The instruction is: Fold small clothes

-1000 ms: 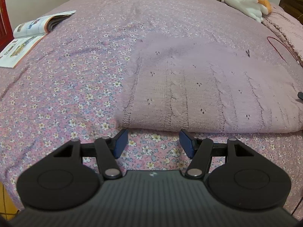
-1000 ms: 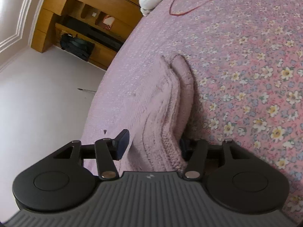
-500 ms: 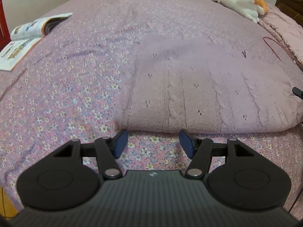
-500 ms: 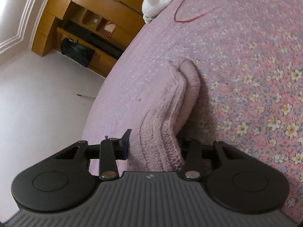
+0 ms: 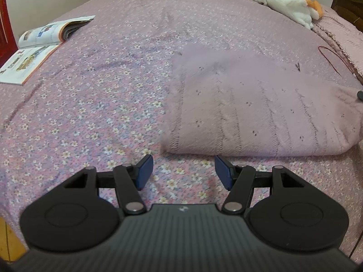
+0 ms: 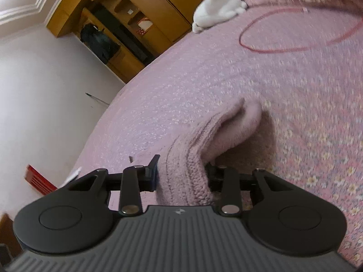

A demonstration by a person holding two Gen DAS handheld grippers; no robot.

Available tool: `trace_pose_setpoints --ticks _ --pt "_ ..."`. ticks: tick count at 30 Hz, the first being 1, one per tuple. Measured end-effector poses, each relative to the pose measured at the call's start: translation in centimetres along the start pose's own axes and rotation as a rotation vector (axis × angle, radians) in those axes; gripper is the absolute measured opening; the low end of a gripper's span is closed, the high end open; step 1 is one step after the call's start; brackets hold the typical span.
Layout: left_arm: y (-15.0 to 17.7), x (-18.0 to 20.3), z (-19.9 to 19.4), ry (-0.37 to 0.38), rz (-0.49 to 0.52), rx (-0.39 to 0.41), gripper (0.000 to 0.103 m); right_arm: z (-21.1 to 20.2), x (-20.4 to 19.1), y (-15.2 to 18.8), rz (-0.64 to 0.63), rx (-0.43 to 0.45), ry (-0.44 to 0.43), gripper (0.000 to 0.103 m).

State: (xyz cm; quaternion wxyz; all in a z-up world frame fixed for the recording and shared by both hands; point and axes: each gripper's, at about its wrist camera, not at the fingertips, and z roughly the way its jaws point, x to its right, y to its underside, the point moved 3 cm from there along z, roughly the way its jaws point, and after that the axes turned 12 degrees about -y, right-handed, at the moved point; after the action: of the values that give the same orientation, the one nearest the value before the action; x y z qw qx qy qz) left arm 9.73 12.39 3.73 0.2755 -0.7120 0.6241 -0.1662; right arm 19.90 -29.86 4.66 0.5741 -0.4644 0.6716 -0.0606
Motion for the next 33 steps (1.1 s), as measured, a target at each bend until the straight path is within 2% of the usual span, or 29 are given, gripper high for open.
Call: trace_pose_setpoints --ticks 10,17,19,24,33 --pt "0.0 -0.7 0.1 0.001 0.017 0.001 0.062 -0.4 -4.0 -0.5 -0.098 -0.047 -0.046 0.037" --pt "-0.4 -1.0 0.4 -0.014 0.039 0.008 0.062 -0.3 -6.9 0.0 -0.113 -0.075 -0.086 0.036" --pt "-0.5 -1.2 0.5 -0.015 0.037 0.006 0.071 -0.3 -8.1 0.2 -0.134 -0.087 -0.091 0.036" --pt "-0.6 -1.7 0.8 -0.015 0.040 0.010 0.075 0.0 -10.8 0.8 -0.190 -0.118 -0.107 0.035" --pt "-0.5 -3.3 0.4 -0.043 0.040 0.034 0.077 2.4 -15.5 2.1 -0.255 -0.168 -0.163 0.034"
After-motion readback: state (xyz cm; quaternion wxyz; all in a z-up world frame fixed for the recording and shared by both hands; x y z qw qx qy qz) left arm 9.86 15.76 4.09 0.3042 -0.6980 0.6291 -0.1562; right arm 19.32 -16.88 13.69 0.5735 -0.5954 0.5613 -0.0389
